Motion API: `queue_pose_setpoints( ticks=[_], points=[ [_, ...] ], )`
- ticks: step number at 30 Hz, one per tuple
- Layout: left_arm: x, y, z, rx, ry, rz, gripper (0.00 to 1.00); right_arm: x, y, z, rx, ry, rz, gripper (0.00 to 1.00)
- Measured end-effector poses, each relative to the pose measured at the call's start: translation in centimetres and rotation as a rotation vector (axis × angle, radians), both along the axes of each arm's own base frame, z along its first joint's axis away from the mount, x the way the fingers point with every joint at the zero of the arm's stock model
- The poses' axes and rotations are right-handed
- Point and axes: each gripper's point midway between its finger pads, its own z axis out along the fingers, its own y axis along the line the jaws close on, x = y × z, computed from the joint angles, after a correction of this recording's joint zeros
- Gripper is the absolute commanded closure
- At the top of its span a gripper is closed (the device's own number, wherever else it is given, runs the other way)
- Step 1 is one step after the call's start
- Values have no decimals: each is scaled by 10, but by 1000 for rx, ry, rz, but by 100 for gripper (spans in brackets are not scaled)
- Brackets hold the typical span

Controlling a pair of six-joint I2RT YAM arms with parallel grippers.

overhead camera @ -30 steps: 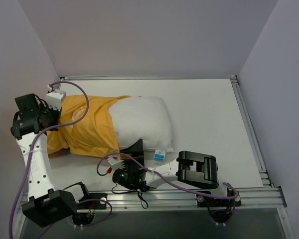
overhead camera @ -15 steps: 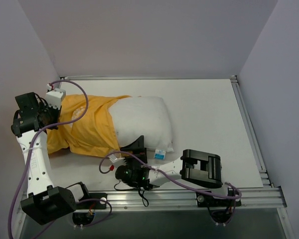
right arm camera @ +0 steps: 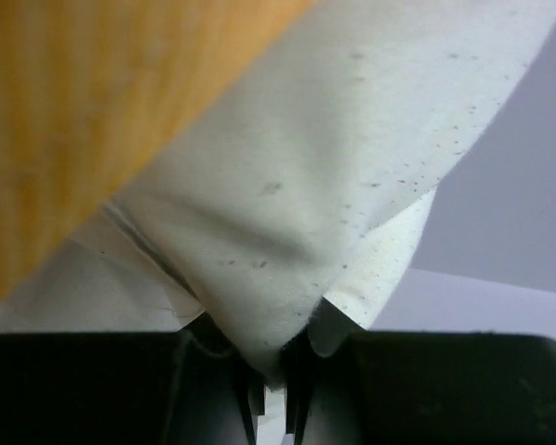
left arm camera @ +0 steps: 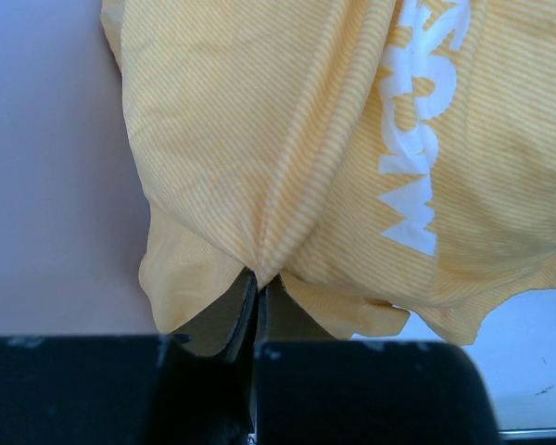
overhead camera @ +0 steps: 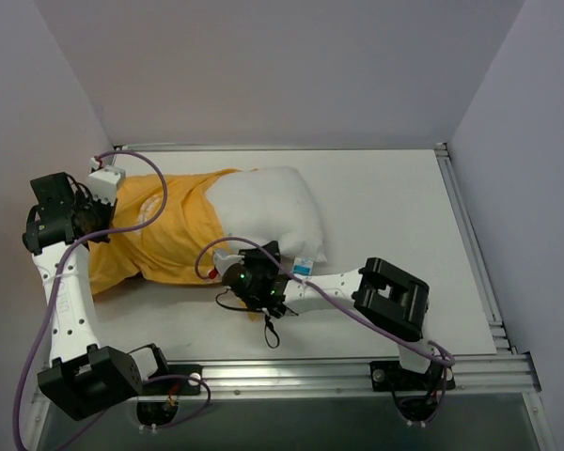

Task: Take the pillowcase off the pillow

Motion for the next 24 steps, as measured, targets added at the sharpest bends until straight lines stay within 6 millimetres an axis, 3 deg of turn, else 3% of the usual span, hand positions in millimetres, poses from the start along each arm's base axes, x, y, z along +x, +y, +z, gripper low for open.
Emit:
queue_pose_setpoints(
  ticks=[5,7,8,9,10,11,14,18,24],
  points=[
    [4,1,-3,-1,9,-2,98,7,-10,17,169,59,1,100],
    [7,2,-2,-2,12,-5,71,7,-17,31,272,96,12,100],
    [11,2,-1,-2,13,-15,53,6,-19,40,323,111,22,100],
    [14,1,2,-5,14,-26,20,3,-21,51,375,121,30,100],
    [18,0,5,-6,10,-41,1,2,-23,61,427,128,35,100],
    [22,-4,10,-18,5,-55,6,0,-25,71,474,136,42,100],
    [31,-29,31,-38,-37,-137,6,-9,-26,92,578,184,71,100],
    [30,-88,73,-75,-121,-322,6,-13,-13,109,668,300,106,100],
    [-14,-163,156,-165,-291,-601,6,-7,-3,138,880,470,121,100]
  ],
)
